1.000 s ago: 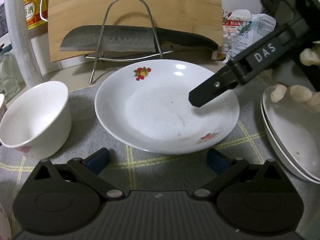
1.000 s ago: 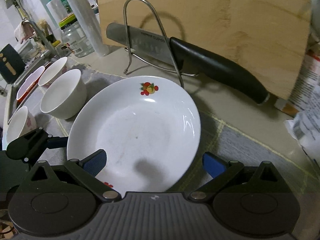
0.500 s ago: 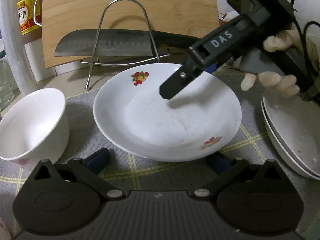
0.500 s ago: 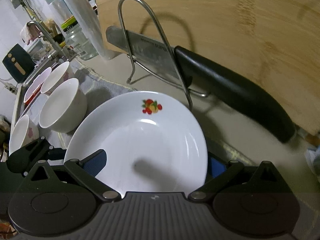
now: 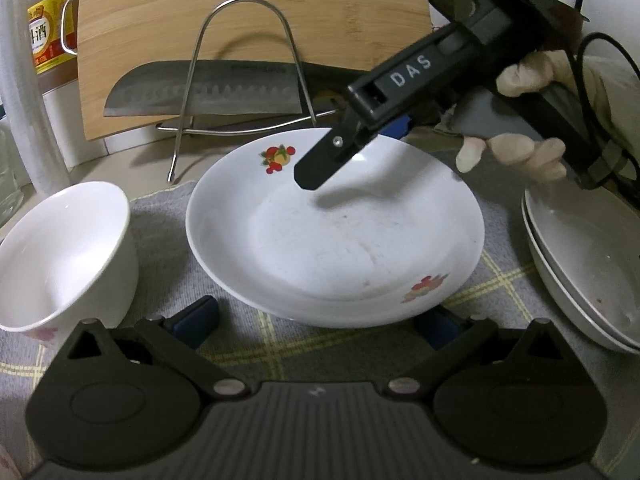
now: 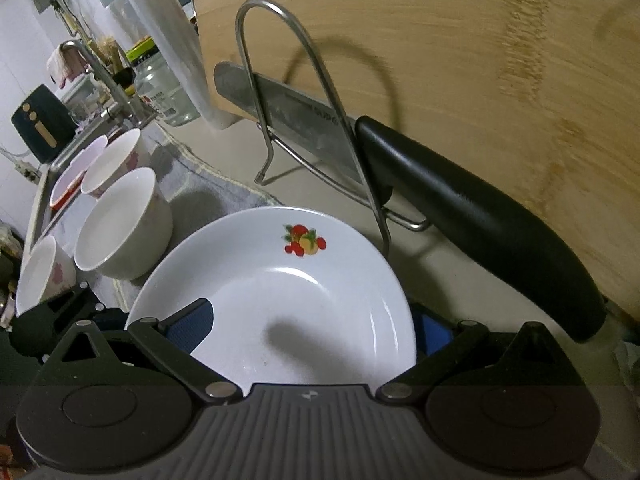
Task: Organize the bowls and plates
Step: 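Close the right gripper on the rim of the fruit-motif plate, then lift the fruit-motif plate with the right gripper and carry it toward the stack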
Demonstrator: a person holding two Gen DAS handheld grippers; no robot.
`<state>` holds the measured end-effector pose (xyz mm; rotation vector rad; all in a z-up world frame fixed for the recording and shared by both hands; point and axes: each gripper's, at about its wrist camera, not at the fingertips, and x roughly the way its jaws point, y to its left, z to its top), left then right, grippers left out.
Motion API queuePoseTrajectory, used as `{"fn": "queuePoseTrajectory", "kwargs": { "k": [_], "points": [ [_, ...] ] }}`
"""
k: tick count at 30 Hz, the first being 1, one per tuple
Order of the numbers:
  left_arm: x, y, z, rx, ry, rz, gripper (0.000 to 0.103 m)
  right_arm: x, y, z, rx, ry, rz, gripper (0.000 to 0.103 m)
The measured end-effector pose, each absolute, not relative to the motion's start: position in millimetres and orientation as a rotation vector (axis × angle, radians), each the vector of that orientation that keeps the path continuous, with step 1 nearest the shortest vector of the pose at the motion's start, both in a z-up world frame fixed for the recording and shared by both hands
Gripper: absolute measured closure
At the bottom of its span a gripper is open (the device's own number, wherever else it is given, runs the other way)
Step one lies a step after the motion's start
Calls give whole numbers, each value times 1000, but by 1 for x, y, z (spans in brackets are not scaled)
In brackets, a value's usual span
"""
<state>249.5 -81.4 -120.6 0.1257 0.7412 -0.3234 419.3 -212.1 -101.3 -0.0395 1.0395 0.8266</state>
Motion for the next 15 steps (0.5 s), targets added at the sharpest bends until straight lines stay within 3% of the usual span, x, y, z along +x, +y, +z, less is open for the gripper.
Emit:
{"fn": "queuePoseTrajectory", "kwargs": {
  "k": [15],
  "points": [
    [247,-82,-118,176,706,-348,2,421,-211,-98,-21,1042,845,3]
  ]
}}
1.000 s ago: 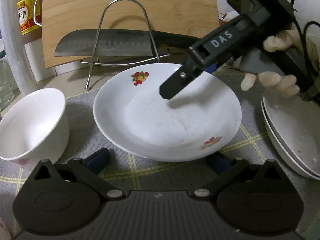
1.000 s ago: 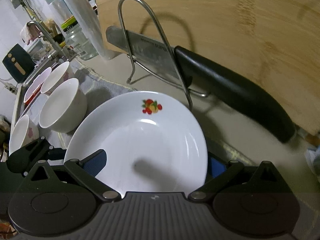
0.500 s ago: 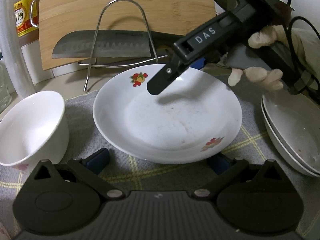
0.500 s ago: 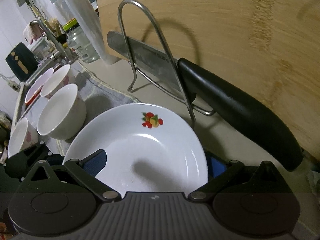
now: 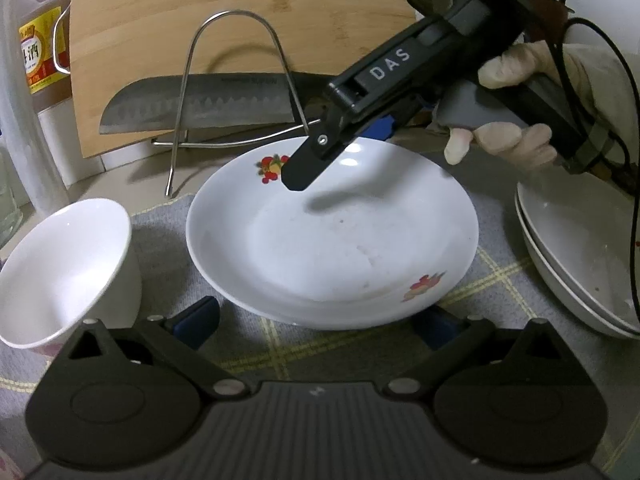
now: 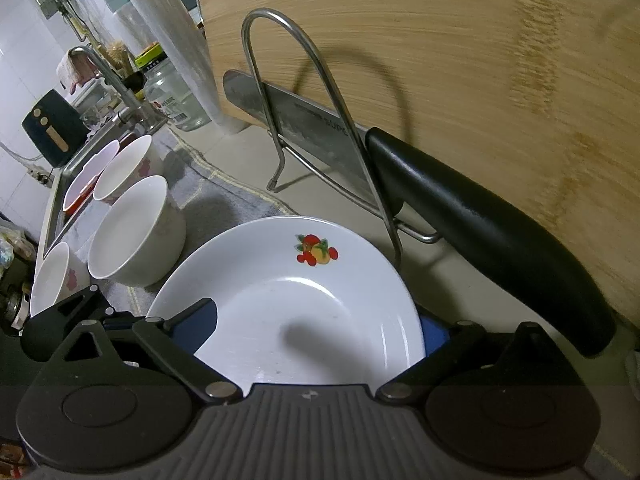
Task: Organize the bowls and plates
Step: 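Lift the fruit-motif plate with the right gripper and carry it toward the stack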
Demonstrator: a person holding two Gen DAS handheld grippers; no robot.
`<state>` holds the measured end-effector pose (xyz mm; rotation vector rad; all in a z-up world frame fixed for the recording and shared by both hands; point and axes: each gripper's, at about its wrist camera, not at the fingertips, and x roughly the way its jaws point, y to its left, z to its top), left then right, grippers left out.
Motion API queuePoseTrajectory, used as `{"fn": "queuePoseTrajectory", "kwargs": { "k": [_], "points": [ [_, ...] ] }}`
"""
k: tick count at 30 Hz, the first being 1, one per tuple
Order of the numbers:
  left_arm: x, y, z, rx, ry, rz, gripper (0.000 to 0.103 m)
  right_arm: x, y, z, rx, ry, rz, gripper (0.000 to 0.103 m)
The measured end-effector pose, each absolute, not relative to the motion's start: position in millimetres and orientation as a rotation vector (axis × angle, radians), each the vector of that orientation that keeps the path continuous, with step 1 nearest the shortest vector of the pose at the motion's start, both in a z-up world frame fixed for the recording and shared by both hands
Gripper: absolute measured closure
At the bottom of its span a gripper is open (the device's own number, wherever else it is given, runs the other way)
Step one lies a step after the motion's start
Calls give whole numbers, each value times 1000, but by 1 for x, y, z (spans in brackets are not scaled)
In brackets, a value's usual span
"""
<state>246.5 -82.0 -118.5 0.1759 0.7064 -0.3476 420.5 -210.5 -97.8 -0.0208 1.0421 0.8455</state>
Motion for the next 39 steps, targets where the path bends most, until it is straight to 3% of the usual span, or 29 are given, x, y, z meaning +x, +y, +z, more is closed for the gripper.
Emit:
{"fn": "queuePoseTrajectory", "kwargs": {
  "k": [39],
  "points": [
    [243,-77,-116,201,684,-396,1,419,-212,-97,-11,1029,869,6]
  ]
}}
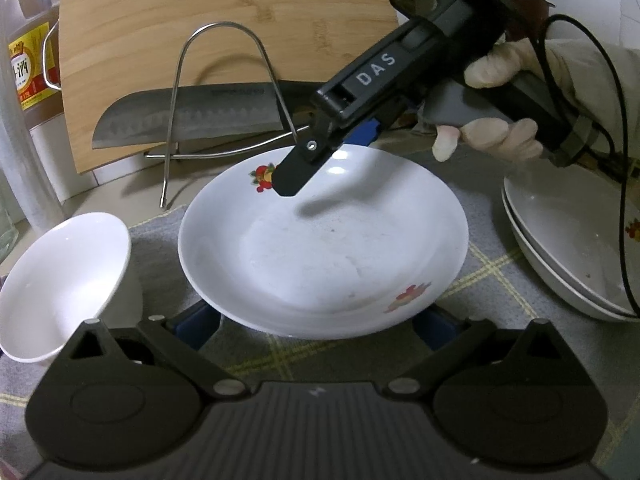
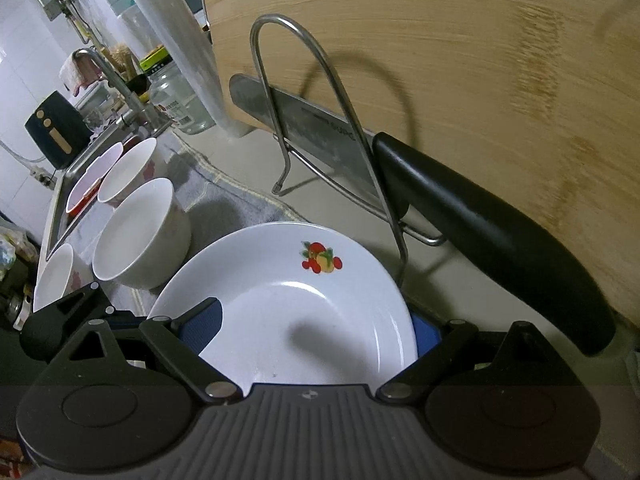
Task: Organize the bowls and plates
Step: 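Lift the fruit-motif plate with the right gripper and carry it toward the stack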
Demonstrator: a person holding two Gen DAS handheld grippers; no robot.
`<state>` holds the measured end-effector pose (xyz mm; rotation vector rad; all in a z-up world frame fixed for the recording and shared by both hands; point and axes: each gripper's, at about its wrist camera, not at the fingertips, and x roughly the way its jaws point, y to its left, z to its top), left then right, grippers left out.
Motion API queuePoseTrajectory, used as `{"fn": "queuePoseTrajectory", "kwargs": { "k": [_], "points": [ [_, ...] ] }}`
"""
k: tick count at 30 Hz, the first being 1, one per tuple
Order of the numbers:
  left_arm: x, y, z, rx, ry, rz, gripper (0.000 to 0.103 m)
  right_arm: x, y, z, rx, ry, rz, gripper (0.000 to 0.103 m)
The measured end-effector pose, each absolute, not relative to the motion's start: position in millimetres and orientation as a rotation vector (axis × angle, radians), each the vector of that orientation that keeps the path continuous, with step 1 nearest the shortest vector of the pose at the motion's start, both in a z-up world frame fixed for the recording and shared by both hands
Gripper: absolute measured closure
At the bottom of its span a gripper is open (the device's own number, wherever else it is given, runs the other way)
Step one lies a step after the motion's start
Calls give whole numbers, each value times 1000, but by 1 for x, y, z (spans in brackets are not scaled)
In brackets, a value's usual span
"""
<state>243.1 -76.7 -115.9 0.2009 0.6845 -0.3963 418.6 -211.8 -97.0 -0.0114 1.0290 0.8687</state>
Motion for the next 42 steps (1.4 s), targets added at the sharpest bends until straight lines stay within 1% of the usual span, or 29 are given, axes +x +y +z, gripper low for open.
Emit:
{"fn": "queuePoseTrajectory", "kwargs": {
  "k": [5,23,42],
  "points": [
    [242,-77,-114,206,689,-392,1,418,-220,-95,34,1036,888,8],
    [233,-76,-108,218,671,-384,1,396,-216,-81,-26,1004,895,8],
    [216,-75,-90,241,657,-405,1,354,-225,-57,-33,967,893,8]
  ]
}}
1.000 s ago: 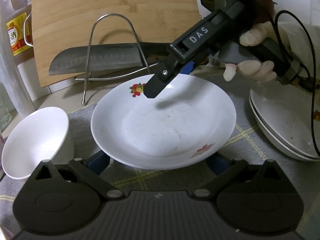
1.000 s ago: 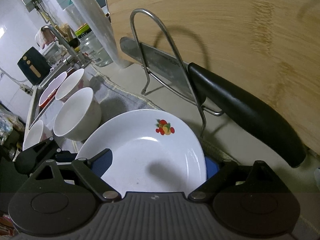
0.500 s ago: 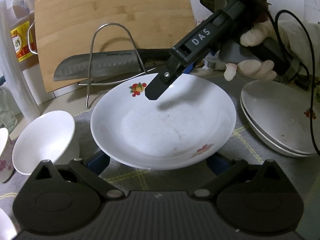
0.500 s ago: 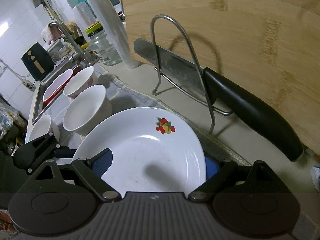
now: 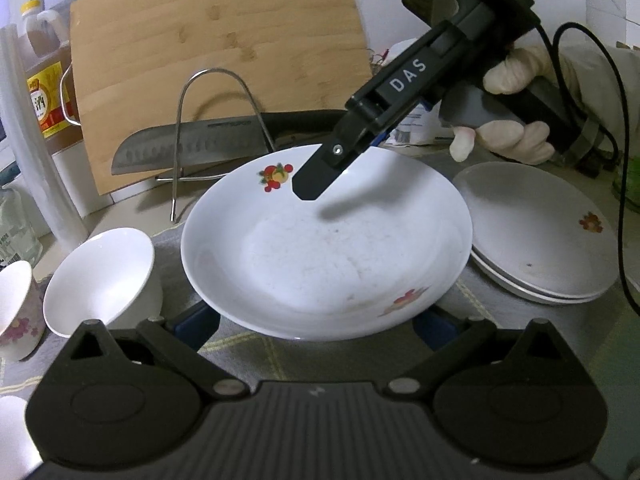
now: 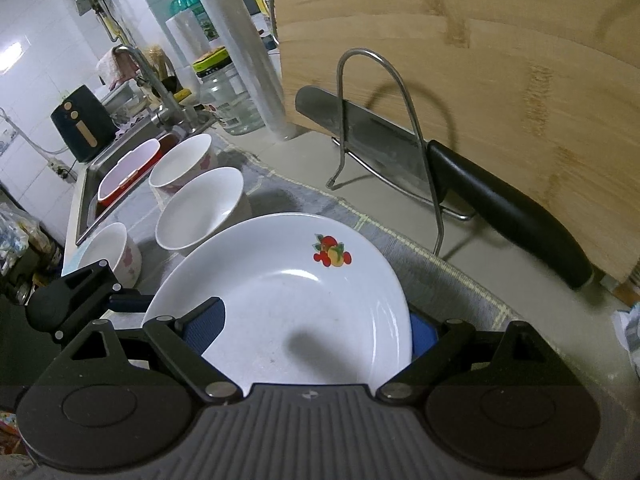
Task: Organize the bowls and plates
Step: 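Lift the fruit-motif plate with the right gripper and carry it toward the stack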
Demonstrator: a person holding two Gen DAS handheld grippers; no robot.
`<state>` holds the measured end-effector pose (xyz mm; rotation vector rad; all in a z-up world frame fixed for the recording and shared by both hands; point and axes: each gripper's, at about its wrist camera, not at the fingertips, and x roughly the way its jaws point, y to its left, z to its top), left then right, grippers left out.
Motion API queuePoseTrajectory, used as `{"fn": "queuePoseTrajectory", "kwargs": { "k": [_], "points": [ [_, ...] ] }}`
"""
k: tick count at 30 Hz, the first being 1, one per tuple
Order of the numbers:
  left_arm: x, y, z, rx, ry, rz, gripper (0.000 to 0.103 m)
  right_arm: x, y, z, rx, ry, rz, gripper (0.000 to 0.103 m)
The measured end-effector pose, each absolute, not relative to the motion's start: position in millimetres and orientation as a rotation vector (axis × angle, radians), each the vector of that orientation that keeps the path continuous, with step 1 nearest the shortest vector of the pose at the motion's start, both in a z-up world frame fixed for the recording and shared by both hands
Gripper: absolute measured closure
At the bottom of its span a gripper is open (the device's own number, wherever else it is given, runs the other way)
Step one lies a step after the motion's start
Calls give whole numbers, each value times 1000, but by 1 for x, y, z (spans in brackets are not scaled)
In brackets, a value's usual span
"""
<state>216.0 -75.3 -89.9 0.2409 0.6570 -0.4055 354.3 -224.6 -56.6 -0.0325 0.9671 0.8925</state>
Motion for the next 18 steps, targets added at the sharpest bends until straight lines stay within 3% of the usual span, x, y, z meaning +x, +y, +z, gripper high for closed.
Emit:
{"fn": "queuePoseTrajectory", "kwargs": {
  "k": [18],
  "points": [
    [186,-103,-74,299,631,-509,1,296,-271,-38,18,928,787,8]
  ]
}}
